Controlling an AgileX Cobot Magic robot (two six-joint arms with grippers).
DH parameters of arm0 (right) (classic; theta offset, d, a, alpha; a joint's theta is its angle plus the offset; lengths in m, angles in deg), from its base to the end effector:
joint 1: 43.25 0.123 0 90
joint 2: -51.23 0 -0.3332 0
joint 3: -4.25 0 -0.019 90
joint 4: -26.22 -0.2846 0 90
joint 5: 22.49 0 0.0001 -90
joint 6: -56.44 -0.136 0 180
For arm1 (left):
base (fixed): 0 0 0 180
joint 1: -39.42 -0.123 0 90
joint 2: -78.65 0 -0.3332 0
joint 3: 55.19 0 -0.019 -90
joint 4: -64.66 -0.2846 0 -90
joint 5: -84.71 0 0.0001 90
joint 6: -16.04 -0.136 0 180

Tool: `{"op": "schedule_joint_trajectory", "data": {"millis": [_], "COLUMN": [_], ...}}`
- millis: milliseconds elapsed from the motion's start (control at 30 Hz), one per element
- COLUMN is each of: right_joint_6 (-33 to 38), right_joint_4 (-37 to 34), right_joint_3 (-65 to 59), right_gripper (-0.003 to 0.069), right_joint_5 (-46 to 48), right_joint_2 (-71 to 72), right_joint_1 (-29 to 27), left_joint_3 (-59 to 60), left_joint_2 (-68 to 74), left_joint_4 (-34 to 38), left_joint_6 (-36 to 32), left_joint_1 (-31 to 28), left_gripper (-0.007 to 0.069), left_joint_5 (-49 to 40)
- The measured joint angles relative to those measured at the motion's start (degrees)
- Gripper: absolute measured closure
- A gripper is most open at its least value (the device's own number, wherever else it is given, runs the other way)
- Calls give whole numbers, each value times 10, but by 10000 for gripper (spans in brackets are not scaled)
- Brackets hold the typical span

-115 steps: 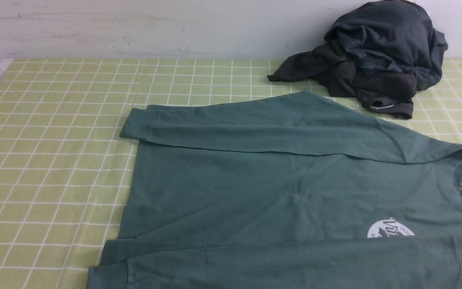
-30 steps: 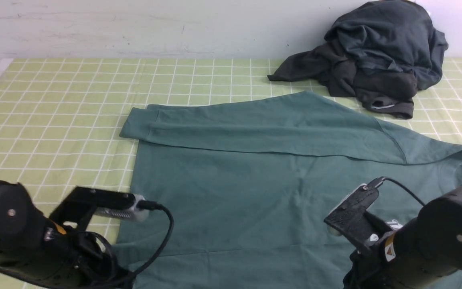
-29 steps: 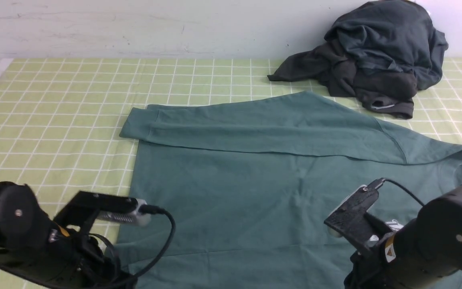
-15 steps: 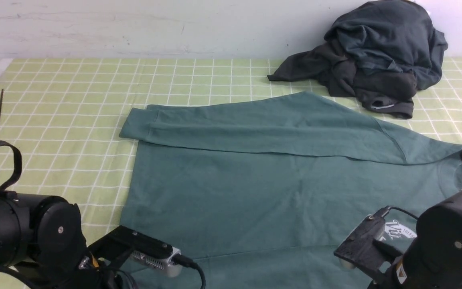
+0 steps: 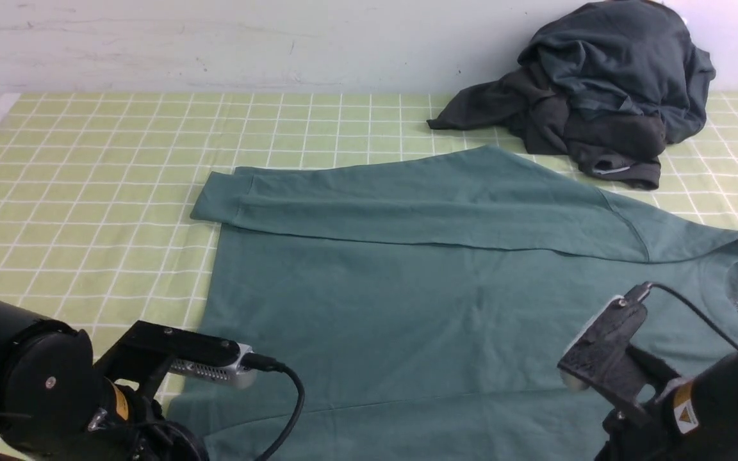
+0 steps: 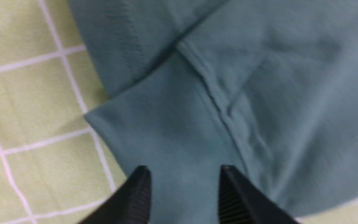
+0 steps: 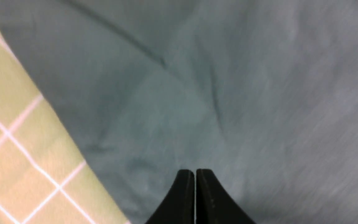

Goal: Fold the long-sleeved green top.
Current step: Use the left arm to clamp the cuff closest to it

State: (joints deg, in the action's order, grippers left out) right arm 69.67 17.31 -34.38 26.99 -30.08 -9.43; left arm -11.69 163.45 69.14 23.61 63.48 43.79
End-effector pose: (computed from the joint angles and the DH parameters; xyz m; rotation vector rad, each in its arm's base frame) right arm 0.1832 0.1420 0.1942 -1.0629 2.7775 0.2360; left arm 0.2076 -0.1003 0.1599 0.3463 2.9518 -0.1576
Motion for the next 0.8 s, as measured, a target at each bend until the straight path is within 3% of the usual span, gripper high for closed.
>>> {"op": "schedule_joint_trajectory", "data": {"millis": [133, 300, 500, 567, 800], "right_joint_6": [0, 0, 0, 0, 0], "right_joint_4": [0, 0, 0, 0, 7], "right_joint_3": [0, -1, -1, -1, -2], "right_gripper": [659, 659, 659, 659, 659], "right_joint_5": [-13, -17, -37, -45, -54], "right_joint_2": [11, 13, 13, 13, 13], "right_joint_1": [0, 0, 0, 0, 0], "left_joint_3": [0, 0, 0, 0, -15], "left_joint_2": [27, 44, 44, 44, -1], "left_joint_4": [-41, -56, -53, -45, -11], "left_joint_6": [75, 107, 94, 86, 56], "left_joint_1": [-7, -34, -35, -35, -35], "left_gripper": [181, 179, 510, 582, 628], "left_joint_5": [17, 21, 33, 35, 5]}}
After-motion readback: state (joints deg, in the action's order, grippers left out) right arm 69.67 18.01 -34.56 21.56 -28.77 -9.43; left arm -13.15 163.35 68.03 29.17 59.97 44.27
